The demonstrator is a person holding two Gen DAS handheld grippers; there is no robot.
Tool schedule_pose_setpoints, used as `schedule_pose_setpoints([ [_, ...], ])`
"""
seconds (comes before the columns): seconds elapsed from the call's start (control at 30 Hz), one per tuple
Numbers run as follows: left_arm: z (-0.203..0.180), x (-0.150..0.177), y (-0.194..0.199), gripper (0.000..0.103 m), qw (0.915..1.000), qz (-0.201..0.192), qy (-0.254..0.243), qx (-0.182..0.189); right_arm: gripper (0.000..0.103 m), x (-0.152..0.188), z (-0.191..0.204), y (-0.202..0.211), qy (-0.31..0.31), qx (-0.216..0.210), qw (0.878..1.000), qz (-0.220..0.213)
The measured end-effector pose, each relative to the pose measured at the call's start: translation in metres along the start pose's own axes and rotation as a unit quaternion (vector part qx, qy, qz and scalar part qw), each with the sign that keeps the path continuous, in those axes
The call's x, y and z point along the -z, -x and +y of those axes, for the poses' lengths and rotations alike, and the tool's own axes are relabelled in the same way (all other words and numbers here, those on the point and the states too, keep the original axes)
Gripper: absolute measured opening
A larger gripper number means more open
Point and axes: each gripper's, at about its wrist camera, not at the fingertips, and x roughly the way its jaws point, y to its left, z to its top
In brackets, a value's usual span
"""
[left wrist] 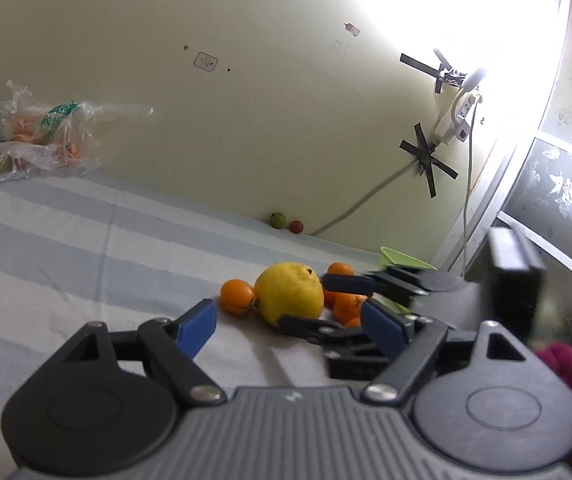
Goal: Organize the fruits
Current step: 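Close both tools around the yellow grapefruit from opposite sides, then carry the grapefruit into the green basin and open both tools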
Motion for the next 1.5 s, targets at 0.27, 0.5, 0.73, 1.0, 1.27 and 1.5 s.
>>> schedule_pose_setpoints([
  [0.27, -0.008, -0.005, -0.002, 0.083, 0.9988, 0.022, -0.008, 0.044, 0.066, 0.009, 0.002, 0.012, -0.026, -0.020, 0.999, 0.012],
  [0.5, -0.054, 0.015, -0.026, 0.086, 0.9879, 0.086, -0.035, 0.124, 0.066, 0.044, 0.026, 0.090, -0.031, -0.045, 0.999, 0.005],
  [0.73, -0.090, 0.042, -0.037, 0.079, 0.9853, 0.116, -0.109, 0.061, 0.066, 0.073, 0.044, 0.111, -0.028, -0.016, 0.999, -0.012],
  [1.0, -0.087, 0.041, -0.038, 0.065, 0.9883, 0.114, -0.096, 0.030, 0.064, 0.080, 0.035, 0.095, -0.076, -0.047, 0.996, -0.009],
  [1.27, -0.136, 0.005, -0.068, 0.065, 0.9813, 0.120, -0.127, 0.080, 0.063, 0.096, 0.007, 0.138, -0.115, -0.016, 0.991, -0.069],
  [1.5, -0.208, -0.042, -0.178, 0.065, 0.9727, 0.122, -0.126, 0.152, 0.063, 0.099, -0.088, 0.165, -0.163, 0.097, 0.976, -0.105],
])
